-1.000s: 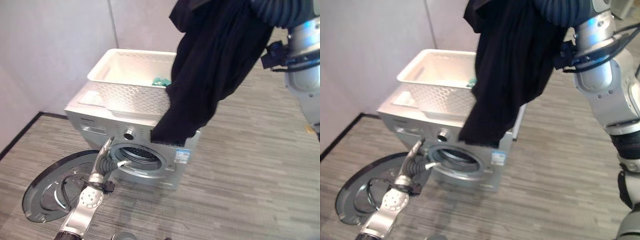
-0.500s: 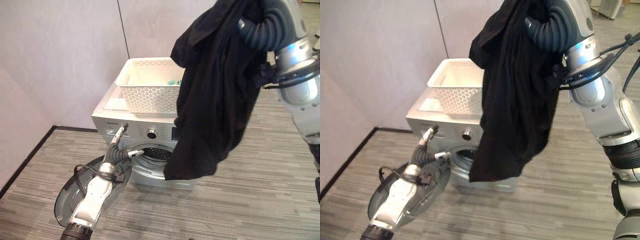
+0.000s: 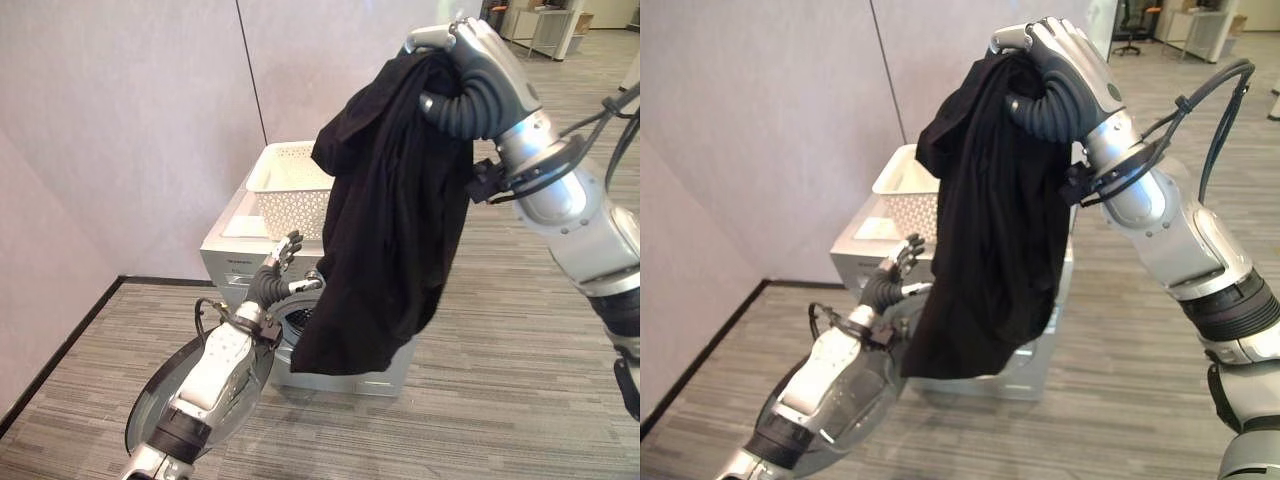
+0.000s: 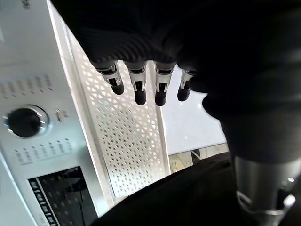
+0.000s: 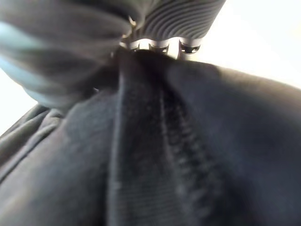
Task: Grab the laundry basket,head to the washer,open it,put in the laundry and shut it.
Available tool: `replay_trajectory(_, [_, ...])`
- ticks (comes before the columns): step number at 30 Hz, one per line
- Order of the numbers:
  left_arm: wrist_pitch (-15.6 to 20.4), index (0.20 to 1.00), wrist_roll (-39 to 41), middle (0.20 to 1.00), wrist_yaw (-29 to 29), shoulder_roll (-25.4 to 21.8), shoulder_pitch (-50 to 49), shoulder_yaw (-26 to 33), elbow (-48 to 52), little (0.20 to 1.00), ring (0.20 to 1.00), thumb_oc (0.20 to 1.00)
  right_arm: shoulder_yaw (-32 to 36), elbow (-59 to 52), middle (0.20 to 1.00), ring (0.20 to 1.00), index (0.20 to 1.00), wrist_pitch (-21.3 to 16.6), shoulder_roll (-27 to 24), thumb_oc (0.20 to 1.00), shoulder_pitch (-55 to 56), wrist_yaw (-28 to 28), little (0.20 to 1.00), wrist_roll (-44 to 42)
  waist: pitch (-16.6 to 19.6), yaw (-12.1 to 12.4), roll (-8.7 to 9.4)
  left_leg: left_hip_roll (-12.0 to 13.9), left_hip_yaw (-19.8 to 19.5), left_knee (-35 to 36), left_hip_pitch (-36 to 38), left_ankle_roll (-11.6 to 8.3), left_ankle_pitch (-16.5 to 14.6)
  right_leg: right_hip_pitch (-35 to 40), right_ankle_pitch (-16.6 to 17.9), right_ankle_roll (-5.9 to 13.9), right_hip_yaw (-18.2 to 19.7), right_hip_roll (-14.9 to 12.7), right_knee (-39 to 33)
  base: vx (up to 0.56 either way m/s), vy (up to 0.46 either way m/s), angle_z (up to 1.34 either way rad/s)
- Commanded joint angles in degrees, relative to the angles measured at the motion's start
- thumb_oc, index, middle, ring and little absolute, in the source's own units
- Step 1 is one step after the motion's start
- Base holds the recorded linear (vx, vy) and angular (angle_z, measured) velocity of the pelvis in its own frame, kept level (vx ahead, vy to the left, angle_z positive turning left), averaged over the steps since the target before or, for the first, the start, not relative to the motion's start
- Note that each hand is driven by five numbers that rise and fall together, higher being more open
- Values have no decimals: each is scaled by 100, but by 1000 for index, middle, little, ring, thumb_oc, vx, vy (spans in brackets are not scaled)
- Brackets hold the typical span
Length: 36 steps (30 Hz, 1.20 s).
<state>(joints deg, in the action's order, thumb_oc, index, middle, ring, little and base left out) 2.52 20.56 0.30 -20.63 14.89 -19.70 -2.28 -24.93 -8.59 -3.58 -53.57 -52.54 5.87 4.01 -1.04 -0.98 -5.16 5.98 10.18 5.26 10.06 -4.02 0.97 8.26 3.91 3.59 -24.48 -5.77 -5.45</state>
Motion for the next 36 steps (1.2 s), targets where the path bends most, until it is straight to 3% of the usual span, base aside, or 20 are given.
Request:
replay_trajectory(1, [73,1000,426,1000,-247,-547,634,-323,25,1000,1000,1000,-191,94,200,200,200,23,53,200,-968,6,200,-380,0,20,327,410,240,-27,183,-426,-225,425,-981,236,-118,-402,297,0,0,0])
replay_trajectory(4, [-88,1000,701,1000,-570,-1079,1102,-804,224,1000,1000,1000,-347,125,200,200,200,34,35,200,-1016,-119,200,-536,-13,43,297,419,216,-54,161,-434,-181,450,-980,243,-100,-379,256,0,0,0])
replay_trajectory(8, [-152,1000,489,1000,-675,-1164,1524,-1155,237,1000,1000,1000,-404,141,200,200,200,55,77,200,-979,-189,200,-489,-20,62,294,426,218,-68,140,-447,-161,490,-972,255,-127,-362,182,0,0,0])
replay_trajectory(12, [-183,1000,286,1000,-671,-838,1757,-1360,-44,1000,1000,1000,-398,197,200,200,200,67,209,200,-960,-203,200,-400,-38,62,292,422,212,-77,115,-439,-161,499,-966,258,-127,-374,160,0,0,0])
replay_trajectory(13, [-213,1000,240,1000,-689,-442,1922,-1557,-268,1000,1000,1000,-429,324,200,200,200,71,405,200,-996,-189,200,-336,-53,50,282,416,224,-93,102,-429,-168,488,-958,263,-114,-396,164,0,0,0])
replay_trajectory(20, [-225,1000,320,1000,-680,360,2056,-1957,-665,1000,1000,1000,-455,559,200,200,200,64,862,200,-1098,-80,200,-217,-73,-6,269,391,254,-130,67,-381,-211,422,-941,266,-63,-421,185,-1,-2,-2])
replay_trajectory(33, [-128,1000,636,1000,-557,772,2351,-2198,-616,1000,1000,1000,-512,587,200,200,200,108,1061,200,-1117,-35,200,-30,-103,-63,300,393,247,-197,25,-344,-249,377,-952,239,-19,-419,231,0,-1,-1])
replay_trajectory(36, [-165,1000,831,1000,-639,685,2195,-2196,-436,1000,1000,1000,-481,487,200,200,200,123,1005,200,-1030,-96,200,-35,-126,-49,298,389,242,-214,-4,-340,-250,354,-948,241,-30,-429,247,0,0,0])
